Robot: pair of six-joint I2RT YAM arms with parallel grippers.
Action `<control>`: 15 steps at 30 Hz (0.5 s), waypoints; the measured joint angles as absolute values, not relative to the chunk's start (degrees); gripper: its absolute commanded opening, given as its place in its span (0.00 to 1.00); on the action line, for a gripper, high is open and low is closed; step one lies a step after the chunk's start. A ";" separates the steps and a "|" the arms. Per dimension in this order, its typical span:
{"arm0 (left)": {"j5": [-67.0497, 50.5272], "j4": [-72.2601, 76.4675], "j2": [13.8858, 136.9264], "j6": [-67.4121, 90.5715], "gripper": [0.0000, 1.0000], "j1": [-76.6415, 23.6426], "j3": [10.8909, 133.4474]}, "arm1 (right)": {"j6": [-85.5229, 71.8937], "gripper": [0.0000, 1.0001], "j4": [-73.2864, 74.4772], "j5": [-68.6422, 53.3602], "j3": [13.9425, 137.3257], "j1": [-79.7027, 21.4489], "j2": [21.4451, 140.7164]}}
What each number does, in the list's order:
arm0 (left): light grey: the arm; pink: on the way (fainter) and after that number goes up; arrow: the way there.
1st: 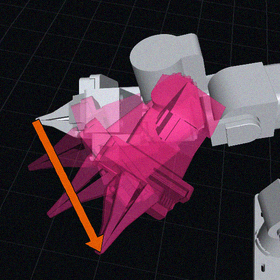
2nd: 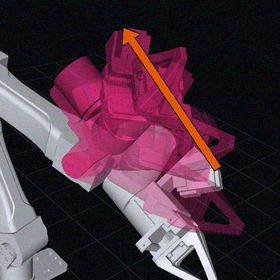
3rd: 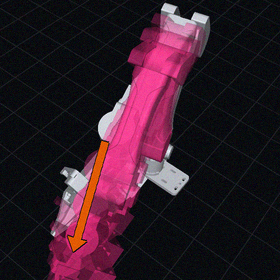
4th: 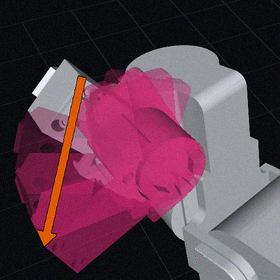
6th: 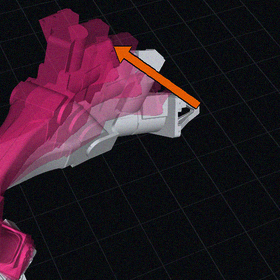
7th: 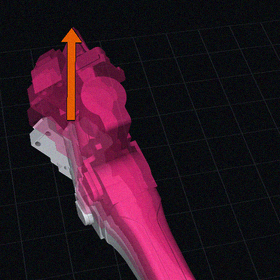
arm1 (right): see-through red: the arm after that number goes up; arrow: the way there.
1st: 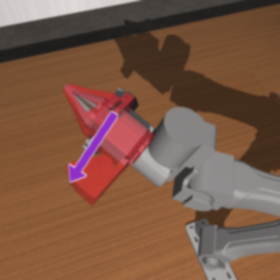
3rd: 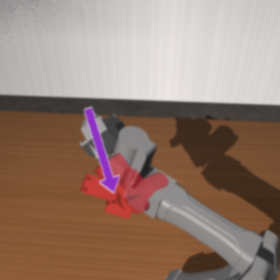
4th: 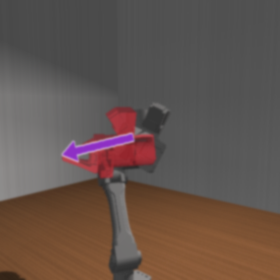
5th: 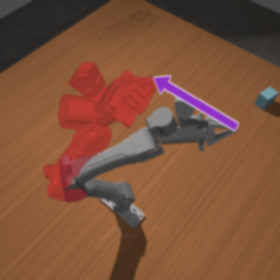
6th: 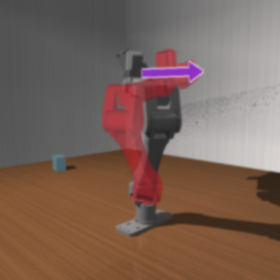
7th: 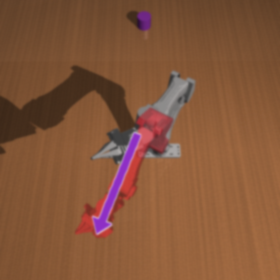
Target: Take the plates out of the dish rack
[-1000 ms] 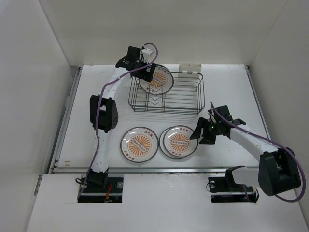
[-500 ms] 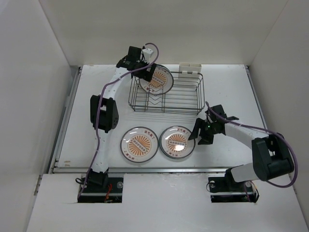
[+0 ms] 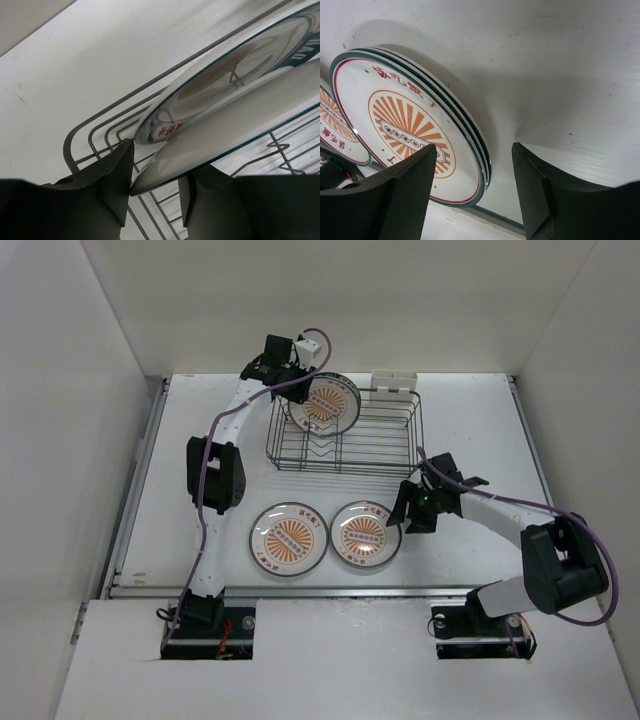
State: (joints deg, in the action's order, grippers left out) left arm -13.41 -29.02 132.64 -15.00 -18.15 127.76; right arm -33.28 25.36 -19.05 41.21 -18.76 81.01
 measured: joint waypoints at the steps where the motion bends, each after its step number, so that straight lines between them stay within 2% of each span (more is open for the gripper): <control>1: -13.72 -29.15 132.64 -15.07 0.26 -18.04 127.92 | -33.28 0.67 25.50 -19.00 41.25 -18.76 80.86; 2: -13.96 -29.43 132.64 -15.46 0.17 -17.98 127.96 | -33.26 0.67 25.54 -18.85 41.32 -18.76 80.71; 6: -14.52 -29.45 132.40 -16.23 0.01 -17.80 127.81 | -33.21 0.67 25.63 -18.41 41.67 -18.76 80.53; 15: -13.37 -28.03 128.86 -16.84 0.00 -18.76 124.40 | -32.73 0.67 27.62 -17.69 41.95 -18.76 79.40</control>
